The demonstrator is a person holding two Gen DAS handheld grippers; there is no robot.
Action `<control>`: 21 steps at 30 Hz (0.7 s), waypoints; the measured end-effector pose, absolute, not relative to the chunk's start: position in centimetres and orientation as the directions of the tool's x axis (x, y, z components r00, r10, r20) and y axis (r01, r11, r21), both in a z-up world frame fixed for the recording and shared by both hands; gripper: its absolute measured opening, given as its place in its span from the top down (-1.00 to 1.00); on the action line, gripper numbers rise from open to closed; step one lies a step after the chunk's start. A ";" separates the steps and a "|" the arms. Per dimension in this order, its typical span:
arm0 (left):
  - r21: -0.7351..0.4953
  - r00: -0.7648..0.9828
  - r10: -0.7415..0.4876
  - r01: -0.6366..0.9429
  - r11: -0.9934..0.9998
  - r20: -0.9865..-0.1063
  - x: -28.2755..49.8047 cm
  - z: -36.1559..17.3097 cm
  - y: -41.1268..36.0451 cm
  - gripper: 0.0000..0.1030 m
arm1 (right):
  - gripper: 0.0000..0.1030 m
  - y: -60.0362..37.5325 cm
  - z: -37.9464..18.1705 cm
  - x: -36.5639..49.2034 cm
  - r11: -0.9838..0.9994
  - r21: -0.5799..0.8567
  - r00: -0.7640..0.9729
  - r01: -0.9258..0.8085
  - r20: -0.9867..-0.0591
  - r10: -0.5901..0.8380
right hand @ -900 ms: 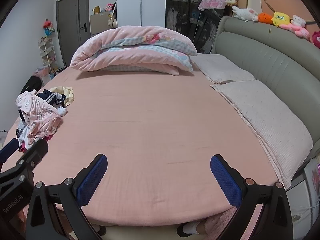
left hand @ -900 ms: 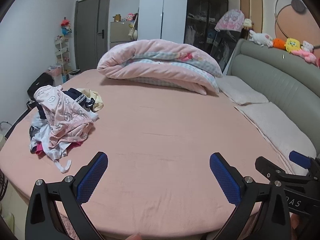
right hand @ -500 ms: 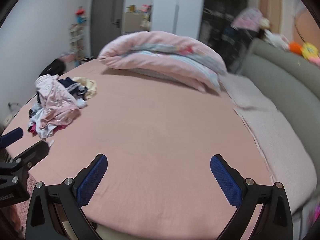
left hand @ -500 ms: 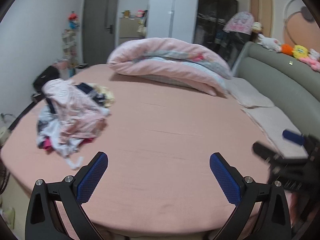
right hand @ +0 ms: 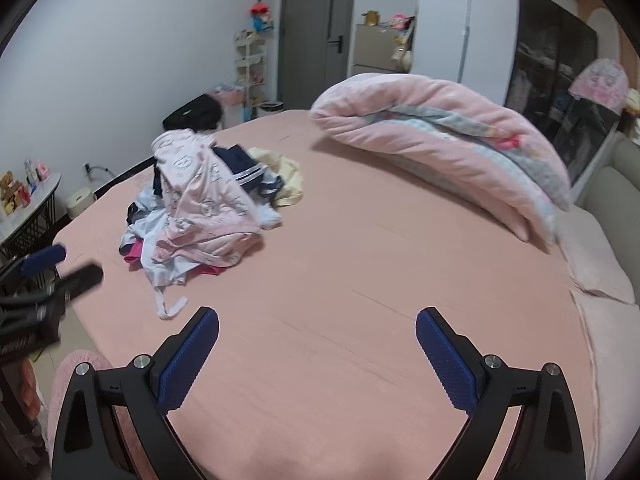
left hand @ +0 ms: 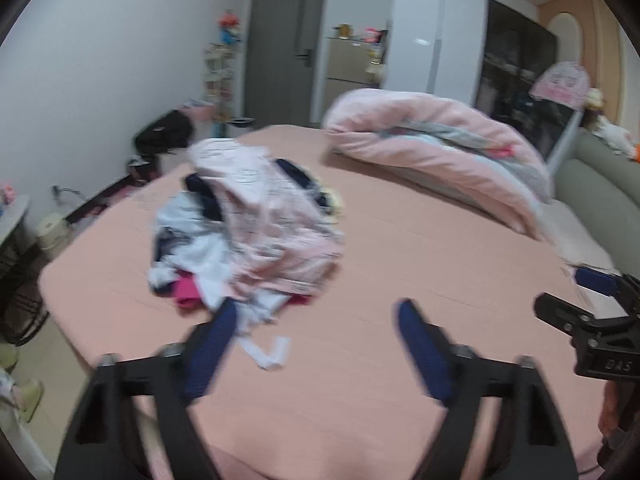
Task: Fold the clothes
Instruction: 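Move both grippers toward the clothes pile on the bed, then grasp the pink cartoon-print pants waistband with both grippers and lift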
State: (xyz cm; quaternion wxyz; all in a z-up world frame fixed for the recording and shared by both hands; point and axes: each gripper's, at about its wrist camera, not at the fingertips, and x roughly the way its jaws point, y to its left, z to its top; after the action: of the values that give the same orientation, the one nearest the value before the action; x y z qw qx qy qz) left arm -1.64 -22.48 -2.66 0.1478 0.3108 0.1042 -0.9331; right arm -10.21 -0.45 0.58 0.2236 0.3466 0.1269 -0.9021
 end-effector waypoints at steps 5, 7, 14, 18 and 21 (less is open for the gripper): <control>-0.147 -0.722 -0.205 0.393 -0.908 -0.661 -3.9 -5.2 -27.6 0.01 | -0.88 -5.2 -1.8 -13.0 -0.858 -0.049 -0.628 0.512 -0.702 -0.335; -0.111 -0.701 -0.225 0.400 -0.910 -0.677 -5.6 -6.3 -29.0 0.01 | -0.73 -7.5 -2.8 -14.3 -0.846 -0.061 -0.626 0.530 -0.701 -0.341; -0.073 -0.619 -0.211 0.400 -0.913 -0.757 -12.2 -12.5 -33.0 0.01 | -0.70 -15.5 -8.9 -21.8 -0.834 -0.093 -0.599 0.543 -0.739 -0.308; -0.041 -0.583 -0.229 0.413 -0.910 -0.779 -14.6 -14.9 -33.5 0.01 | -0.70 -18.2 -12.0 -25.0 -0.830 -0.104 -0.568 0.548 -0.774 -0.279; -0.007 -0.559 -0.261 0.430 -0.903 -0.787 -15.8 -16.2 -34.0 0.01 | -0.70 -19.5 -13.4 -26.3 -0.821 -0.083 -0.538 0.565 -0.791 -0.291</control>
State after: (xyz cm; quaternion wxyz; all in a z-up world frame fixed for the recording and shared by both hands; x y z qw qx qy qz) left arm -15.78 -34.00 -16.17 0.1970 0.4261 0.0995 -0.8773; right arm -26.35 -19.55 -13.40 0.2486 0.4111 0.1669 -0.8610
